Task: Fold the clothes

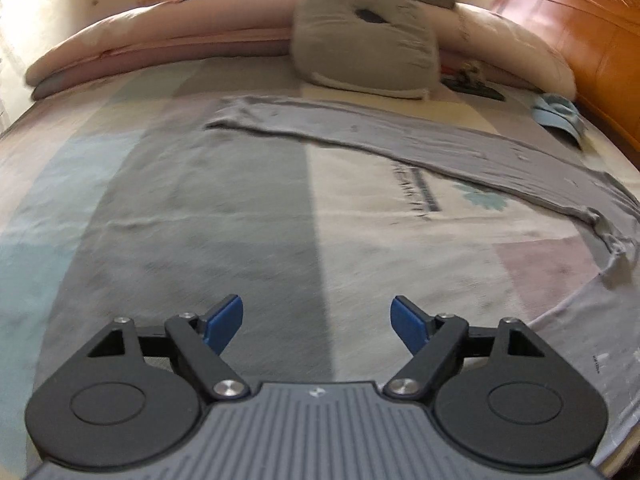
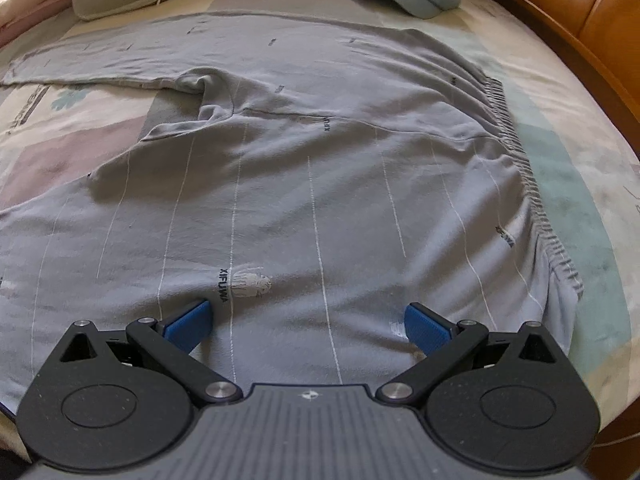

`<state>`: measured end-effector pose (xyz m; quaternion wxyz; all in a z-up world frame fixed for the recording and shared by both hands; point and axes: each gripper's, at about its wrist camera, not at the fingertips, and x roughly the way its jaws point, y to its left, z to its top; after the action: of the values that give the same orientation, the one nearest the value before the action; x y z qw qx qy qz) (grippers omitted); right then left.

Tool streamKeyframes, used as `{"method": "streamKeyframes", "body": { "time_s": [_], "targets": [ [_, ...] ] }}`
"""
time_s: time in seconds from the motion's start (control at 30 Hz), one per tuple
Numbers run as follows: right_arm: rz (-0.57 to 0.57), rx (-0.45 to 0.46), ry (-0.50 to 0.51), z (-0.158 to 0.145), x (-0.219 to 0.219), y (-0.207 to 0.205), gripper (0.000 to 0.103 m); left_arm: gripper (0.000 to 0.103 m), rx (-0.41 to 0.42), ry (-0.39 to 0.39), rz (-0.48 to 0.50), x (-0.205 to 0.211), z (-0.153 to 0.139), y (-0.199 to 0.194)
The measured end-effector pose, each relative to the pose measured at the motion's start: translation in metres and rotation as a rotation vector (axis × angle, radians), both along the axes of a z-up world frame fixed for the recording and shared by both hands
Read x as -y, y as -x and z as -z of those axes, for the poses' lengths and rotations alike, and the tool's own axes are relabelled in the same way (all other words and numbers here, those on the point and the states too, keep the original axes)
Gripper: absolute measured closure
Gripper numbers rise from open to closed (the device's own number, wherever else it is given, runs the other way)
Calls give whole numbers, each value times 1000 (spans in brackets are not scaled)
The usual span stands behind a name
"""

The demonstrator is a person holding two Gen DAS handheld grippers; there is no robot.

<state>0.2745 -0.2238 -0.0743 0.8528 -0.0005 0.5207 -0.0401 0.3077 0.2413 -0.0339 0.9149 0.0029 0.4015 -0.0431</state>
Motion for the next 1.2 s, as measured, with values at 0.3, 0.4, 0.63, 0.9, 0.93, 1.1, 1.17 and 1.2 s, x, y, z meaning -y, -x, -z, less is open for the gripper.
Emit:
{"method": "streamKeyframes", "body": {
  "time_s": [0.3,0.4,0.63,0.9,0.93,1.1,1.17,1.2],
  "targets": [
    [20,54,7,-13,-10,3,0,20,-8,-24,79,34,-13,4],
    [-57,143,-22,-31,-21,-1,0,20,-1,-35,56,40,-18,9],
    [-295,327,-97,-56,-40,-33,0,18,2,-42,-28,63,-28,26],
    [-505,349,-232,-42,-39,-84,0,18,-9,-57,-122,106,-35,47],
    [-527,355,-239,-40,-39,-91,0,18,-12,-63,-133,114,-35,50],
    [-611,336,-279,-23,-40,-122,0,18,-20,-93,-169,146,-36,59],
    [-636,333,-288,-16,-40,-130,0,18,-17,-101,-175,156,-36,63],
    [-646,326,-293,-12,-40,-135,0,18,-16,-104,-178,162,-37,65]
  ]
}}
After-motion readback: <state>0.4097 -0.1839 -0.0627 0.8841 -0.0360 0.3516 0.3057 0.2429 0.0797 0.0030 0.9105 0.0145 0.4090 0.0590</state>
